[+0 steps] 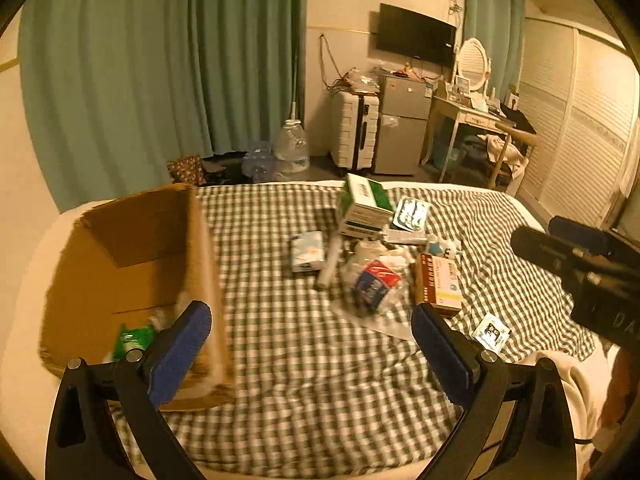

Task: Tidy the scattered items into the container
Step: 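Move both grippers back toward the remaining items, then grasp the floss jar with the left gripper while the right grasps the Amoxicillin box, then carry floss jar and Amoxicillin box into the cardboard box and release, then move both grippers back over the bed toward the green box and plush toy, then grasp the green medicine box with the left gripper while the right grasps the plush toy, then lift the green box and plush toy and carry them toward the cardboard box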

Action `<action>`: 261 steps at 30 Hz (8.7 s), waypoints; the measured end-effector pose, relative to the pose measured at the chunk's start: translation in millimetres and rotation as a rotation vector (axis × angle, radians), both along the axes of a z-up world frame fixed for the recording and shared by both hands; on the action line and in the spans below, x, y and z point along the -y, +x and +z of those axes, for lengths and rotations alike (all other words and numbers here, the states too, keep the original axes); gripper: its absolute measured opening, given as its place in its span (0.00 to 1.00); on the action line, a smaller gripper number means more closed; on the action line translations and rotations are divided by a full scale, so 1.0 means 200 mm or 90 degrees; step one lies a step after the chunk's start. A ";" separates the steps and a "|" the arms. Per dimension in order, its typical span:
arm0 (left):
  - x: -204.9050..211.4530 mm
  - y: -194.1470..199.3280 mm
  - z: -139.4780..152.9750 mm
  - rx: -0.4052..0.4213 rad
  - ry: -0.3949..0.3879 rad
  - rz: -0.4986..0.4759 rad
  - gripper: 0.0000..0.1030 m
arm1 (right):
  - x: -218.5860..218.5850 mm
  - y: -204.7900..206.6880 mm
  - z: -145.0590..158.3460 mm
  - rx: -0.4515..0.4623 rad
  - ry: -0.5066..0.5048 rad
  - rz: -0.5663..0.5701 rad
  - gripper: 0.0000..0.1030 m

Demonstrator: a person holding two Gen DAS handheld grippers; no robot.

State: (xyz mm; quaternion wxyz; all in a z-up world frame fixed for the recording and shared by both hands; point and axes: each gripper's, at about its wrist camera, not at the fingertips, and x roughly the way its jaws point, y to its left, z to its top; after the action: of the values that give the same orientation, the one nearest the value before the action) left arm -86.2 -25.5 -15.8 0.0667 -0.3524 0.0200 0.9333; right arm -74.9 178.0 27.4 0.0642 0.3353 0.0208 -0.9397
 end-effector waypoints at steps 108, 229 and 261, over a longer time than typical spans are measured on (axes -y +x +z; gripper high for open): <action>1.04 -0.24 0.22 -0.030 0.014 0.177 0.61 | 0.99 -0.24 0.13 0.073 -0.040 0.175 0.73; -0.49 -1.28 -0.66 0.097 -0.026 0.018 0.82 | -0.78 -0.89 -0.98 0.192 -0.153 -0.253 0.79; 0.01 -0.40 -0.31 0.119 0.098 0.030 0.84 | -0.31 -0.26 -0.30 0.066 -0.158 -0.127 0.79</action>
State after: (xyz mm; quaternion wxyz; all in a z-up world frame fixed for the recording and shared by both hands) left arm -165.9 -26.5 -77.0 0.0735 -0.4324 -0.0666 0.8962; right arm -126.0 240.9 -33.1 0.0125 0.3730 -0.1319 -0.9183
